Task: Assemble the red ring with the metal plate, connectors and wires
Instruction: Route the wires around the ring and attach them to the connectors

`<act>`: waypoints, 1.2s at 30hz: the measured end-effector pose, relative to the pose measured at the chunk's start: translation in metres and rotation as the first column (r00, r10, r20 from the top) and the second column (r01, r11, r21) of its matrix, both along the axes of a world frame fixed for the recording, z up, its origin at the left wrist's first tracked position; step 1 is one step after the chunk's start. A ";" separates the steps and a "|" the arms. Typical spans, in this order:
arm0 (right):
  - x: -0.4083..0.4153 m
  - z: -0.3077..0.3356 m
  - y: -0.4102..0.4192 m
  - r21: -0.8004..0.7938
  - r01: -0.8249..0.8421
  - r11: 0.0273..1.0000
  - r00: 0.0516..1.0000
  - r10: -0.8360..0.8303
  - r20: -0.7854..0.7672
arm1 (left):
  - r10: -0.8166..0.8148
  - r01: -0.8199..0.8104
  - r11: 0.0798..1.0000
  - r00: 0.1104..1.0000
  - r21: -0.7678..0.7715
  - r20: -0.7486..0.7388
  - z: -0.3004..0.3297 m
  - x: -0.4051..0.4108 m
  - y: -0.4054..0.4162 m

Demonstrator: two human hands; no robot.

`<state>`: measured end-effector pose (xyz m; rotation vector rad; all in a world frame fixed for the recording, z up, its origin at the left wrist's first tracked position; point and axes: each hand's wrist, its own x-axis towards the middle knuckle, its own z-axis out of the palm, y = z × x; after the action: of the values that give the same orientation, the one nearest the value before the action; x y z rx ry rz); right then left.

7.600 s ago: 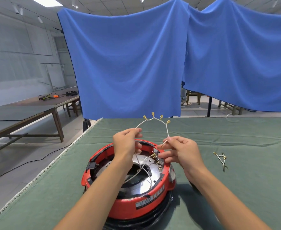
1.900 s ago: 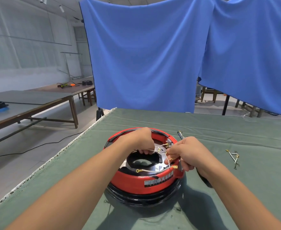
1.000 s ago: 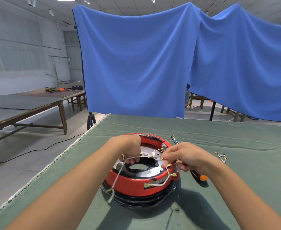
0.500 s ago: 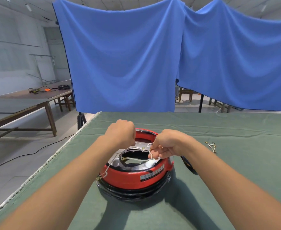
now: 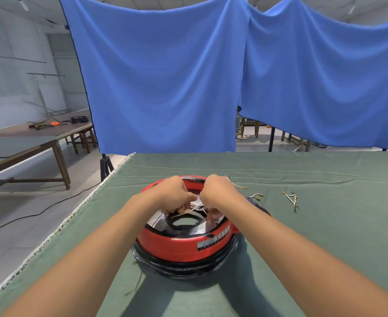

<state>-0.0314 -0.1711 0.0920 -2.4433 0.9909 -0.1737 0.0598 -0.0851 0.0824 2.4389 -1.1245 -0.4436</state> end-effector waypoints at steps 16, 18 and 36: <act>-0.022 -0.047 -0.060 -0.285 0.043 0.958 0.923 0.071 0.379 | 0.115 -0.129 0.974 0.990 0.185 0.085 -0.012 0.003 -0.029; -0.018 -0.056 -0.064 -0.228 0.022 0.973 0.906 0.077 0.417 | 0.104 -0.120 0.965 0.991 0.233 0.079 -0.015 0.004 -0.031; -0.017 -0.065 -0.070 0.109 -0.079 0.991 0.841 0.007 0.541 | 0.263 -0.219 0.955 0.938 0.202 -0.225 -0.006 0.013 -0.023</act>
<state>-0.0482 -0.2410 0.0273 -2.1086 0.6646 -0.7202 0.0725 -0.1083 0.0765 2.5383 -0.6956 -0.7720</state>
